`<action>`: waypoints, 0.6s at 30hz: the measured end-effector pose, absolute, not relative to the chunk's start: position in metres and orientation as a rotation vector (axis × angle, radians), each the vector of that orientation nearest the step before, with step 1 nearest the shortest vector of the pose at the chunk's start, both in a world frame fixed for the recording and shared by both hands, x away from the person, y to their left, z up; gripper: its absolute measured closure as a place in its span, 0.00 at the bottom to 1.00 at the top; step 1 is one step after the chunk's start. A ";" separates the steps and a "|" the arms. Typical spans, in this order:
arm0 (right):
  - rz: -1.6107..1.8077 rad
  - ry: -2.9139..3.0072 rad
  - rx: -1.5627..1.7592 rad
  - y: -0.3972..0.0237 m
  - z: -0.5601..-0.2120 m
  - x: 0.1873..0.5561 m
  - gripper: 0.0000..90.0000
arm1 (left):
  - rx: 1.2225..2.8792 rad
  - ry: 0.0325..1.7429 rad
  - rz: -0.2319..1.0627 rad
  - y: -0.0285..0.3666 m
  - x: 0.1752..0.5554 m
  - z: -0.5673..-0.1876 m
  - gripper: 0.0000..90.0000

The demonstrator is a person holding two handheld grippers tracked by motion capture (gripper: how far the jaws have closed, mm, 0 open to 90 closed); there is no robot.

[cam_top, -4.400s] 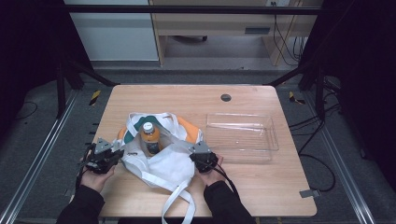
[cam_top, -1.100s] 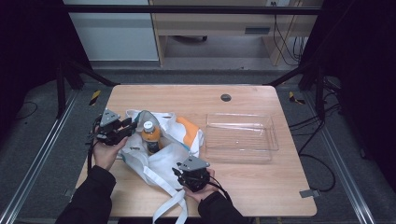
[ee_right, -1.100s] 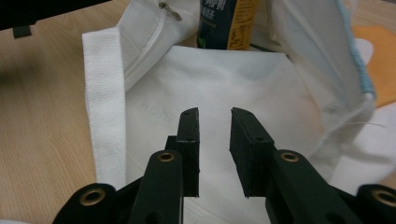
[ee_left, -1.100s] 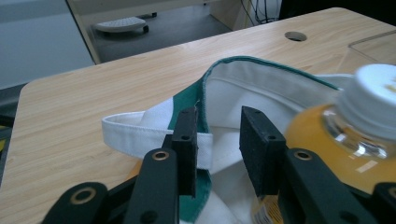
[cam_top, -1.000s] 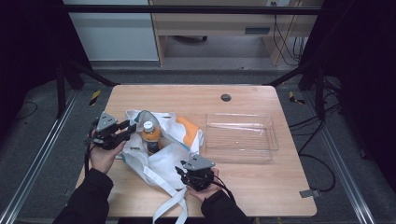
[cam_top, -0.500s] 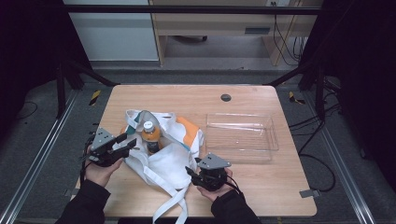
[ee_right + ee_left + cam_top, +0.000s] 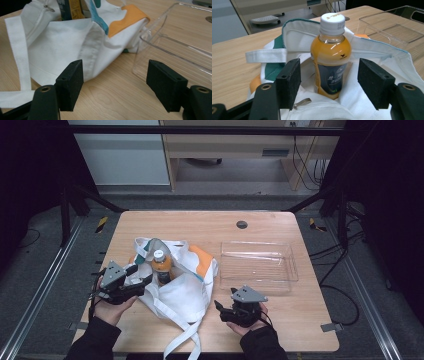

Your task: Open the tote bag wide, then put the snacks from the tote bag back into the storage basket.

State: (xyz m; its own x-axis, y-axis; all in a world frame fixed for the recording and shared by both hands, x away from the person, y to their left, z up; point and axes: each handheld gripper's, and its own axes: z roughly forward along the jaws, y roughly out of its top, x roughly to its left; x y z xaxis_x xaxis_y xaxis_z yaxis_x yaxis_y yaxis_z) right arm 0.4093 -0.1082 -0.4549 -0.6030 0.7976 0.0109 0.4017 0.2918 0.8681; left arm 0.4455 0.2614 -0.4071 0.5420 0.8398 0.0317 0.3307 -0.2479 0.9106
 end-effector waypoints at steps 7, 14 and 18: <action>1.255 2.108 1.122 -0.127 -0.453 0.408 0.27 | 1.799 0.961 0.658 0.256 0.447 -0.403 0.37; 1.243 2.068 1.151 -0.149 -0.453 0.407 0.25 | 1.800 0.936 0.665 0.247 0.450 -0.397 0.36; 1.243 2.069 1.148 -0.156 -0.453 0.405 0.25 | 1.795 0.936 0.672 0.246 0.453 -0.394 0.36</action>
State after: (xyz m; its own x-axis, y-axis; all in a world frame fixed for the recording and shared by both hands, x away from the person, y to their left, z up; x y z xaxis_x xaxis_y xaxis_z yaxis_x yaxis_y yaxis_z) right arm 0.4051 -0.1560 -0.4533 -0.5427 0.8395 0.0282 0.4191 0.2416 0.8752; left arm 0.4529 0.2458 -0.3942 0.5527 0.8326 0.0352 0.2997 -0.2379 0.9239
